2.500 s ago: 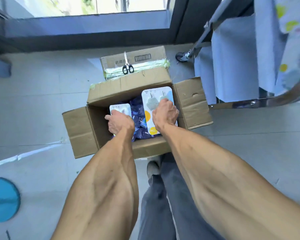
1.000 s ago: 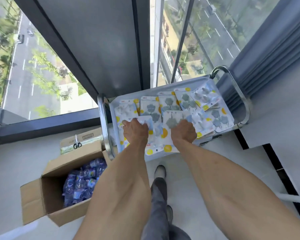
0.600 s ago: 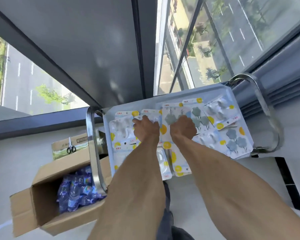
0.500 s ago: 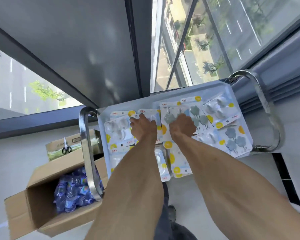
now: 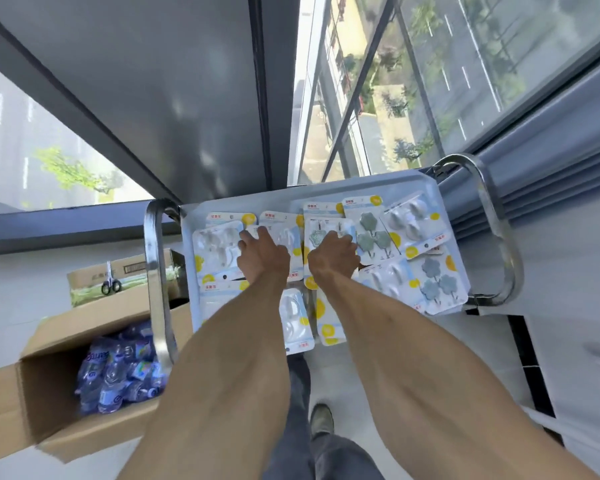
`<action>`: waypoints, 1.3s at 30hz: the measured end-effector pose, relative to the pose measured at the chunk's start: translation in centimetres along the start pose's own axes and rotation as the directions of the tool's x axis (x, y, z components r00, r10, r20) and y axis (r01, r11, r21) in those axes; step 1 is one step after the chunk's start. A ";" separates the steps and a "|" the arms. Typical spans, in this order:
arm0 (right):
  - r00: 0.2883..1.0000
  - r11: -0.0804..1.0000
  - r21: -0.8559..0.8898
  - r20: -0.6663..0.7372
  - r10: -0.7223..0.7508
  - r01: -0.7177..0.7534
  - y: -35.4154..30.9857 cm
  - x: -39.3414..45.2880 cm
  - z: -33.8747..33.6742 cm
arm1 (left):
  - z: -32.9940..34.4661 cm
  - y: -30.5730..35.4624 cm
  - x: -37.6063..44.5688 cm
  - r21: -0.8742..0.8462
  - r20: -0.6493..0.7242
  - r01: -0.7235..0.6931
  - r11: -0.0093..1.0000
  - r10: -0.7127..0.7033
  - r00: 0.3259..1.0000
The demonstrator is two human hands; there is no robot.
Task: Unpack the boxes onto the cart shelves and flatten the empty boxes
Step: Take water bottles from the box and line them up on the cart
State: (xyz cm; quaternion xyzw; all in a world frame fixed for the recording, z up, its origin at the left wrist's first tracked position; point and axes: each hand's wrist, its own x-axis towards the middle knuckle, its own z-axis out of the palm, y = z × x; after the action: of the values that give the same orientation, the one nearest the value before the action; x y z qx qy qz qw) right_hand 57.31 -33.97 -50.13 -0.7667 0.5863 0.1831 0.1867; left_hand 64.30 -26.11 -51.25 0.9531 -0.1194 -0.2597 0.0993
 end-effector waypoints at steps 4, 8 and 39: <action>0.996 0.994 0.094 0.072 -0.053 0.047 0.1 -4.7 -1.9 | -1.9 -3.9 -5.8 0.004 0.018 -0.015 1.000 0.015 1.000; 0.983 0.979 0.158 0.110 -0.148 0.130 0.3 -11.2 -2.3 | -4.0 -8.8 -11.7 -0.057 -0.017 -0.021 0.998 0.020 1.000; 0.848 0.934 -0.028 0.429 -0.311 0.357 -24.9 -42.1 37.3 | -6.7 -63.6 -7.3 -0.038 0.147 0.321 0.946 -0.312 0.939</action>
State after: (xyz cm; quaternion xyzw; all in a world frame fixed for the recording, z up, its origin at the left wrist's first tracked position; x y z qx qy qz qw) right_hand 68.77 25.72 -59.52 -0.8086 0.3796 0.3388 0.2954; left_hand 72.86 37.31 -58.08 0.9359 0.0367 -0.3418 0.0770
